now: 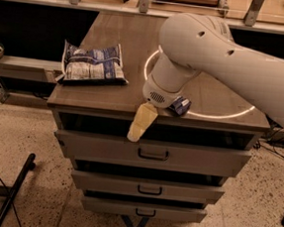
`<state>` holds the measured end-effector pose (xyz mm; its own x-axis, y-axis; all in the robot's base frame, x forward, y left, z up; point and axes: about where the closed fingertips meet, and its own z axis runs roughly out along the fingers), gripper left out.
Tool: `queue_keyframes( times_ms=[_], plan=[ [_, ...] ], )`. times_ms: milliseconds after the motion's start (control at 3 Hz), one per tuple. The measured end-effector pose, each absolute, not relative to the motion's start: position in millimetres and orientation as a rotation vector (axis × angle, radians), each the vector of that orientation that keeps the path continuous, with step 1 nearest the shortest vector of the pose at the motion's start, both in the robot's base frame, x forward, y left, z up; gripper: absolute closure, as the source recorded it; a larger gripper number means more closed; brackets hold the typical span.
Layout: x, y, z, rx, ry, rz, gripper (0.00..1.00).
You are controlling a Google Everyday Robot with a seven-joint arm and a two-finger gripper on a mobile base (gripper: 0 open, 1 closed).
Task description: Pick rxbar blueberry
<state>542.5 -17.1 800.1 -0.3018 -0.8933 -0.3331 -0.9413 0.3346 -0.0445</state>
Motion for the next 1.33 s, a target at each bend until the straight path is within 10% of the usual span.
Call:
queue_keyframes(
  times_ms=[1333],
  plan=[
    [569,-108,813,-1.396,2.463,0.201,0.02]
  ],
)
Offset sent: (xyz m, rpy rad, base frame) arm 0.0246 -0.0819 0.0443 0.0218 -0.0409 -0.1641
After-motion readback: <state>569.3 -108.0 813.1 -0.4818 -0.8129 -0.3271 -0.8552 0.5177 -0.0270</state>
